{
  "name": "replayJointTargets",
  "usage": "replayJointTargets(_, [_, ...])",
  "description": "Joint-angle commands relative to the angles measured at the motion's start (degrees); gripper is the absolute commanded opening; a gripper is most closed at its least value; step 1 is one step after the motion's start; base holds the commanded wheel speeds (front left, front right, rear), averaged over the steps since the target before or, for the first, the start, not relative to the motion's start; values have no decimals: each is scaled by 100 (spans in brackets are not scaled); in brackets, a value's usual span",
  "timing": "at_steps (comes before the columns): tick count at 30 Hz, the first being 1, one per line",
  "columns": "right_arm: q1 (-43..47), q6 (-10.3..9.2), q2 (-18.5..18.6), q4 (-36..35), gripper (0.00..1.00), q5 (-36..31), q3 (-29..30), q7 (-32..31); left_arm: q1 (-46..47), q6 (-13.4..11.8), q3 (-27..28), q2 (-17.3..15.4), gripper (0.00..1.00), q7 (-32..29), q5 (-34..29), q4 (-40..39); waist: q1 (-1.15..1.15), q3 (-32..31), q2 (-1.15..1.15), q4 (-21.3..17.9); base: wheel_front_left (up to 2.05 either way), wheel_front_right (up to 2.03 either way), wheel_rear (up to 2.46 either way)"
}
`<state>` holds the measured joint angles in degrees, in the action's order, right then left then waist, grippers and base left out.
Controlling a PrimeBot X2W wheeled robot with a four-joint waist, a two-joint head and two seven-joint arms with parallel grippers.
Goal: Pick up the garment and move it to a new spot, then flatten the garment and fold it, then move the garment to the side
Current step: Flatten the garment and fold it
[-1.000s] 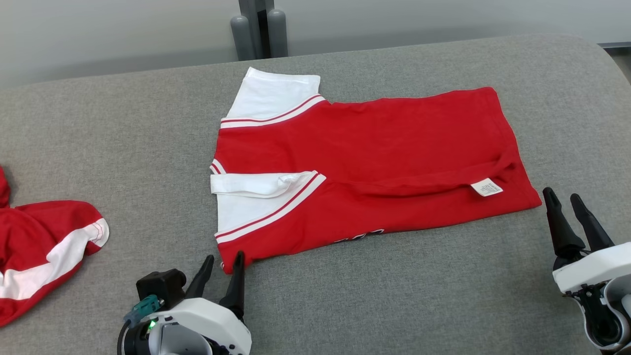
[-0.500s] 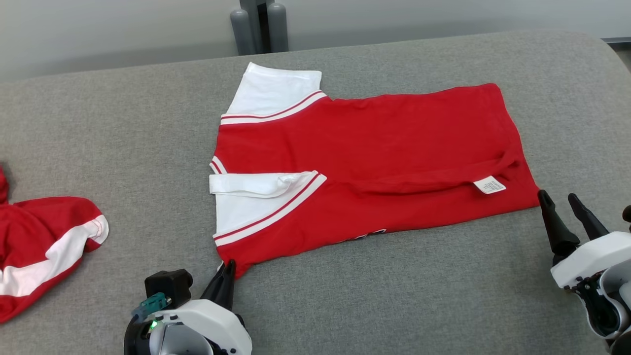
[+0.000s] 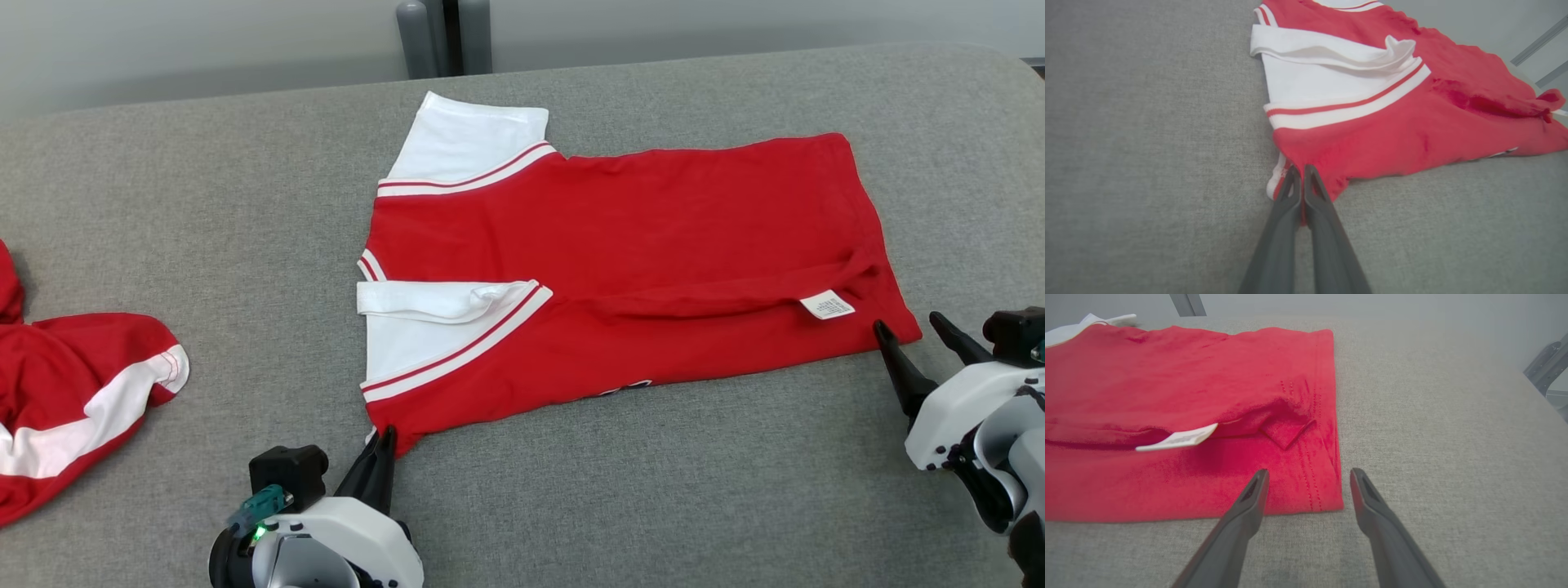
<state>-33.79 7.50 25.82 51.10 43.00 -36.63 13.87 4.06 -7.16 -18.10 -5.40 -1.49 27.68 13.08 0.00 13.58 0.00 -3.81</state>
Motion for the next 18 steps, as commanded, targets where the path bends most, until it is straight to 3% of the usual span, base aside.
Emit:
replayJointTargets(1, [-122, -2, -23, 127, 100, -5, -35, -5, 43, -42, -12, -47, 0, 3, -53, -15, 0, 10, 0, 10, 0, 0, 0])
replayJointTargets(3, [-208, -2, -92, 296, 98, 65, -70, -40, 75, -47, -34, -55, 0, -8, -64, -16, 0, 24, 0, 26, 0, 0, 0])
replayJointTargets(4, [-246, -2, -111, 365, 91, 111, -88, -61, 90, -48, -49, -58, 0, -11, -74, -16, 0, 31, 0, 35, 0, 0, 0])
replayJointTargets(5, [-276, -2, -130, 433, 75, 159, -110, -80, 103, -52, -59, -58, 0, -9, -87, -16, 0, 36, 0, 46, 0, 0, 0])
replayJointTargets(7, [-308, -2, -159, 524, 53, 280, -140, -119, 118, -56, -79, -59, 0, -5, -100, -20, 0, 49, 0, 70, 0, 0, 0])
replayJointTargets(9, [-335, -2, -192, 592, 45, 411, -178, -157, 121, -57, -88, -61, 0, 10, -108, -24, 0, 60, 0, 87, 0, 0, 0])
replayJointTargets(11, [-337, -2, -185, 640, 30, 495, -234, -139, 119, -63, -98, -63, 0, 26, -102, -24, 0, 66, 0, 93, 0, 0, 0])
replayJointTargets(13, [-306, -2, -172, 664, 0, 601, -284, -118, 114, -66, -105, -67, 0, 45, -96, -16, 0, 64, 0, 93, 0, 0, 0])
replayJointTargets(18, [-131, -2, -48, 558, 0, 851, -300, 19, 16, -19, -127, -112, 0, 164, -109, -112, 0, -20, 0, 87, 0, 0, 0])
